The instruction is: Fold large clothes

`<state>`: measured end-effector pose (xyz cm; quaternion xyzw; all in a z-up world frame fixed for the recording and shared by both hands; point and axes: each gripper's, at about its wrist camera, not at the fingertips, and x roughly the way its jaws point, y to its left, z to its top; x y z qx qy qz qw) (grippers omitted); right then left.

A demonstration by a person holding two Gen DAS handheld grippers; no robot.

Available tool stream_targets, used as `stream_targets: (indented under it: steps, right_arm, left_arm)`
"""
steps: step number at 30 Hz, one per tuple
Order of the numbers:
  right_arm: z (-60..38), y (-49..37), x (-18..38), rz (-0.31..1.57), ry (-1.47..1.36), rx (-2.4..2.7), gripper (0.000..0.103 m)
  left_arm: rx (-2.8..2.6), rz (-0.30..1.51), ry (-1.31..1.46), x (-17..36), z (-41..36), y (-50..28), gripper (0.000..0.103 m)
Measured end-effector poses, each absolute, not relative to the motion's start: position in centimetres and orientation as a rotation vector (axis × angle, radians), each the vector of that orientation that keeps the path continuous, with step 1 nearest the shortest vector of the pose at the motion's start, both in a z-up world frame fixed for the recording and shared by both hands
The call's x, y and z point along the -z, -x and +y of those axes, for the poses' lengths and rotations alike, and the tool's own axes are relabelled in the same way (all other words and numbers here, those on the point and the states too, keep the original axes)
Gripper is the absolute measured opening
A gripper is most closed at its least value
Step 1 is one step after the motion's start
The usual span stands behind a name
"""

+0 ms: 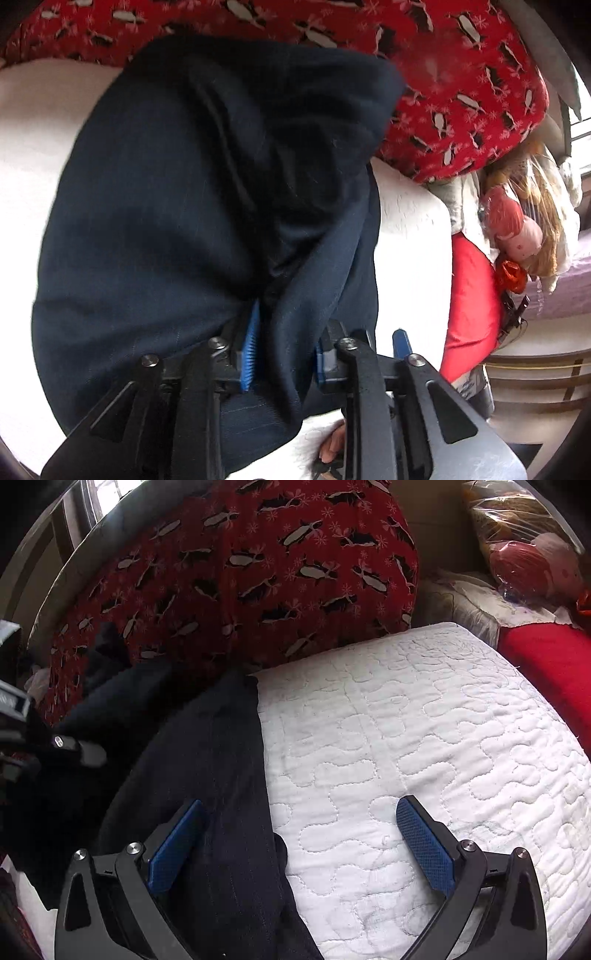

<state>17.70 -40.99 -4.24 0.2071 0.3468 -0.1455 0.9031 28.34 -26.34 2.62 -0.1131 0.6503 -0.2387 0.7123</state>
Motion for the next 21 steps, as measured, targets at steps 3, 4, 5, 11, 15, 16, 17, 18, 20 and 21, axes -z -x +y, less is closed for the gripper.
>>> stream_targets:
  steps: [3,4,5,11,15,16,17,18,20,21]
  right_arm:
    - [-41.1,-17.9,4.2,0.715,-0.430,0.300,0.103]
    - [-41.1,-17.9,4.2,0.716,-0.429,0.301,0.103]
    - [-41.1,-17.9,4.2,0.718,-0.428,0.302,0.103]
    - [-42.0,-18.0,3.2,0.761,-0.466,0.296,0.100]
    - [-42.3,-18.0,-0.9,0.668,-0.580,0.217,0.098]
    - [-42.0,-18.6,-1.8,0.657,-0.598,0.179,0.098]
    - [-41.6,-19.5,-2.5,0.664,-0.608,0.134,0.098]
    - [-41.0,-20.6,-3.1,0.679,-0.610,0.094,0.098]
    - [-39.3,-23.3,-3.7,0.721,-0.581,0.052,0.098]
    - [-38.2,-24.9,-3.5,0.757,-0.556,0.038,0.098]
  left_arm:
    - [0.610,1.440,0.295,-4.0,-25.1,-27.1,0.048]
    - [0.647,1.438,0.316,-4.7,-24.6,-26.6,0.050]
    - [0.703,1.435,0.346,-5.7,-23.7,-25.9,0.050]
    - [0.656,1.278,0.453,-9.3,-16.1,-25.5,0.051]
    - [0.454,1.273,0.363,-6.6,-13.1,-26.4,0.051]
    - [0.455,1.310,0.359,-5.2,-13.1,-26.3,0.051]
    - [0.456,1.351,0.348,-3.7,-13.5,-25.9,0.051]
    - [0.469,1.373,0.322,-2.5,-14.1,-25.2,0.051]
    - [0.469,1.330,0.205,-1.7,-15.3,-23.6,0.051]
    - [0.475,1.296,0.150,-1.8,-15.8,-22.8,0.052]
